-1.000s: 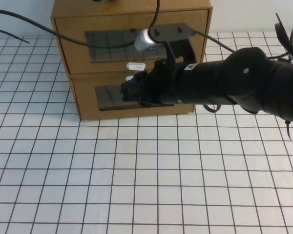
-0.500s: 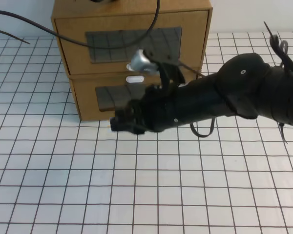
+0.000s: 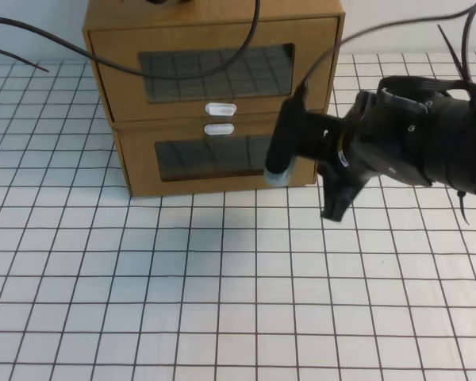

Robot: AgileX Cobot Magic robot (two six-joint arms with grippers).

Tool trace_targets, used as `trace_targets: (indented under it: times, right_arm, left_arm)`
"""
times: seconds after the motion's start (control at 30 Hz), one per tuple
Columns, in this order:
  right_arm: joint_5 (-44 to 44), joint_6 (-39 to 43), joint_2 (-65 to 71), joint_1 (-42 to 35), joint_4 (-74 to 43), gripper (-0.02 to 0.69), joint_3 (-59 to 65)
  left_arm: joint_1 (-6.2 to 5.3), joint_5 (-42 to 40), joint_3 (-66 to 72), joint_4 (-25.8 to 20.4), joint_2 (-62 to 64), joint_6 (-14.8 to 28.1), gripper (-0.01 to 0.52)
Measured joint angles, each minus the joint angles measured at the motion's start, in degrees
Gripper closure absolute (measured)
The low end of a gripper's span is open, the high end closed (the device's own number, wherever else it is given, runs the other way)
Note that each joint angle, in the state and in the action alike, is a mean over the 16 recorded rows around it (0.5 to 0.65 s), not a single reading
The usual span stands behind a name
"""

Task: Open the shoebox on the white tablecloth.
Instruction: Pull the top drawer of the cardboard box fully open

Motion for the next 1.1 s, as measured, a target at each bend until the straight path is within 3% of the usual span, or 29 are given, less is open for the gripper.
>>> trace_targets:
  times: [0.27, 0.53, 0.73, 1.1]
  right_arm:
    - [-11.4, 26.59, -2.2, 6.53, -38.37, 0.674, 1.78]
    - [-15.76, 48.83, -2.5, 12.59, -65.15, 0.654, 3.97]
    - [-16.96, 58.35, -1.11, 12.91, -72.83, 0.588, 4.49]
    - [-19.5, 64.13, 2.73, 10.54, -73.64, 0.47, 2.66]
  left_arm:
    - [0.0, -0.09, 0.0, 0.0, 0.0, 0.0, 0.516]
    - [0.0, -0.09, 0.0, 0.0, 0.0, -0.22, 0.516]
    - [0.0, -0.04, 0.0, 0.0, 0.0, -0.77, 0.516]
    - [0.0, 1.26, -0.09, -0.12, -0.05, -1.77, 0.516]
